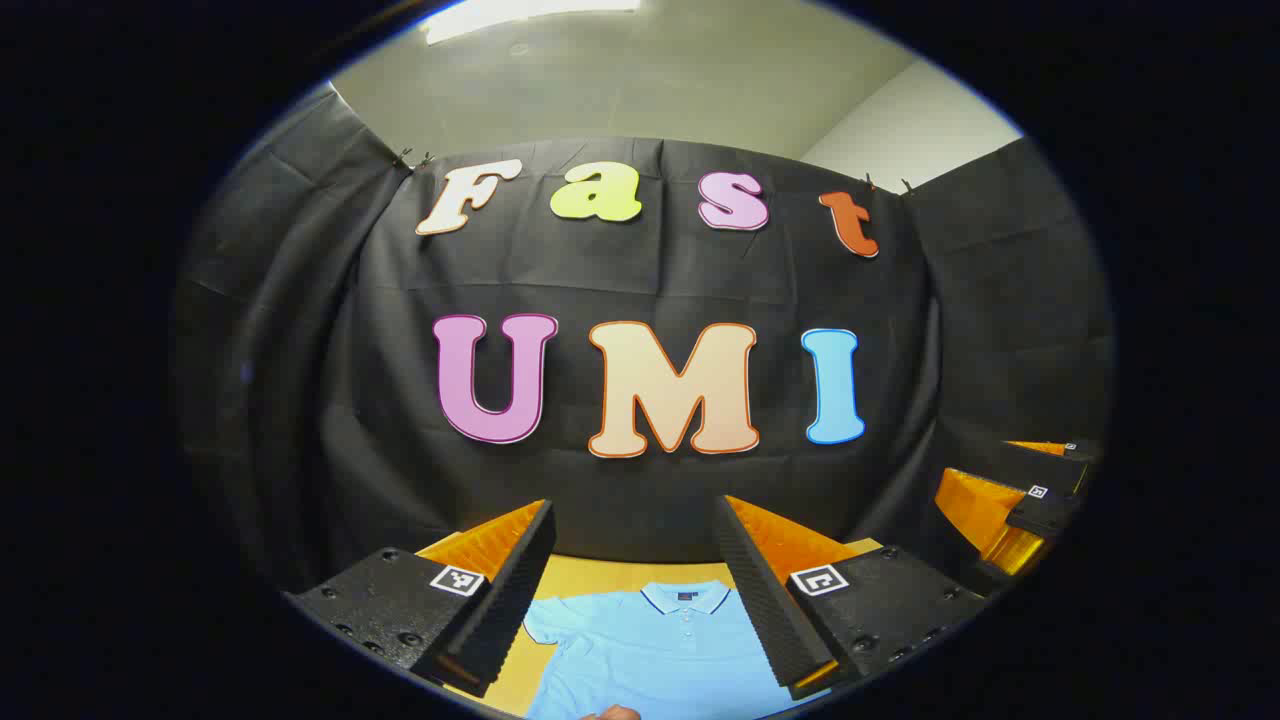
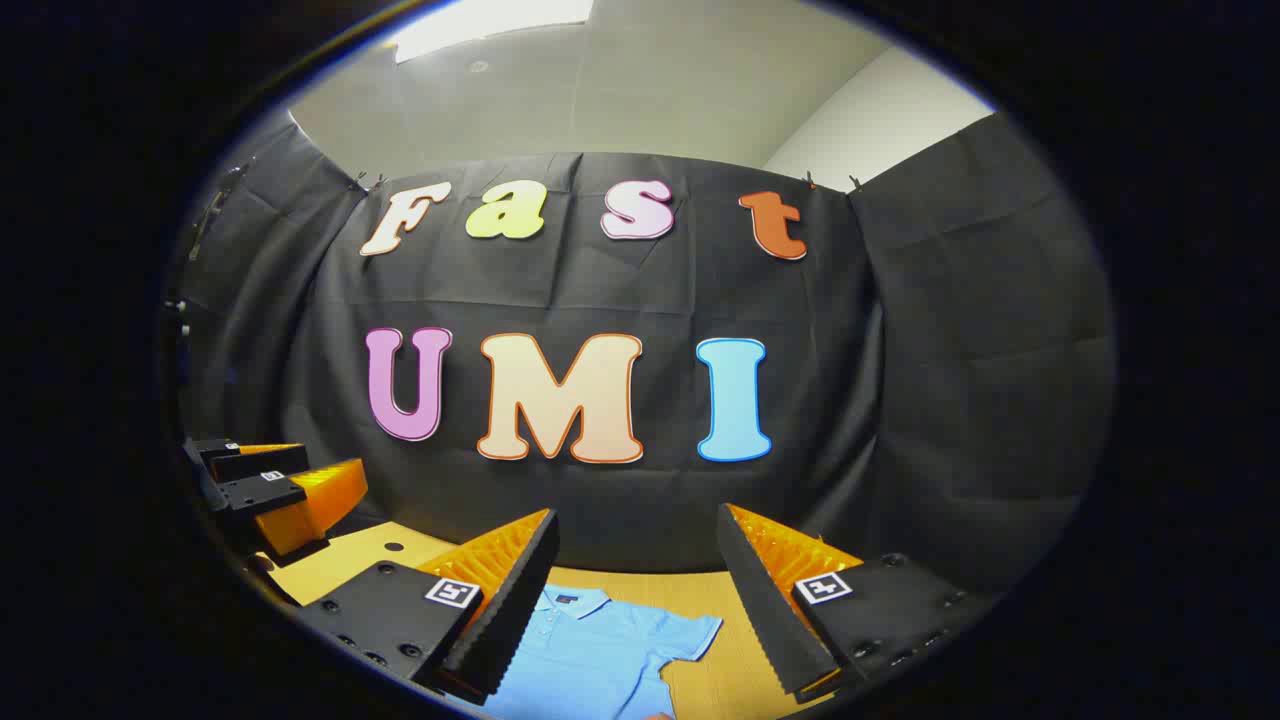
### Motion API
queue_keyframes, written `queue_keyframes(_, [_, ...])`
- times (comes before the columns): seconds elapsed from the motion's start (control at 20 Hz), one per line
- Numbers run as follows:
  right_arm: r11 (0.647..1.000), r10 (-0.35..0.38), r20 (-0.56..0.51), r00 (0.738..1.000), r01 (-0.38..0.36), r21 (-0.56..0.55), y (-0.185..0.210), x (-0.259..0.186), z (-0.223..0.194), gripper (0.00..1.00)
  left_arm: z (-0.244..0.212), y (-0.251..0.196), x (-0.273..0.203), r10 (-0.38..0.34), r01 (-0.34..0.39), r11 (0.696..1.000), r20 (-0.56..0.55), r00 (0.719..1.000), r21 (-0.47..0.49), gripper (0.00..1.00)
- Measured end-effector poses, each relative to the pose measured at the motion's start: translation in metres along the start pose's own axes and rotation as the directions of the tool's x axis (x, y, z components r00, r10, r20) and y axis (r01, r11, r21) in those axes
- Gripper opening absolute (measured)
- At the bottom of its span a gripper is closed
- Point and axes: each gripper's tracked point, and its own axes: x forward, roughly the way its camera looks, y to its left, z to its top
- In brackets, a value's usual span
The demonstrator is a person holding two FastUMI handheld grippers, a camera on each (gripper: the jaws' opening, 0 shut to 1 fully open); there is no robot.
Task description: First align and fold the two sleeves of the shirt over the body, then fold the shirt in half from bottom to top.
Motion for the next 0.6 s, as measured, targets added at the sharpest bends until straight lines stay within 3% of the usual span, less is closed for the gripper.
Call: queue_keyframes(0.6, [1.0, -0.018, 0.006, 1.0, 0.018, 0.0, -0.0098, -0.0017, 0.0045, 1.0, -0.0034, 0.0046, 0.001, 0.007, -0.007, 1.0, -0.016, 1.0, 0.004, 0.95])
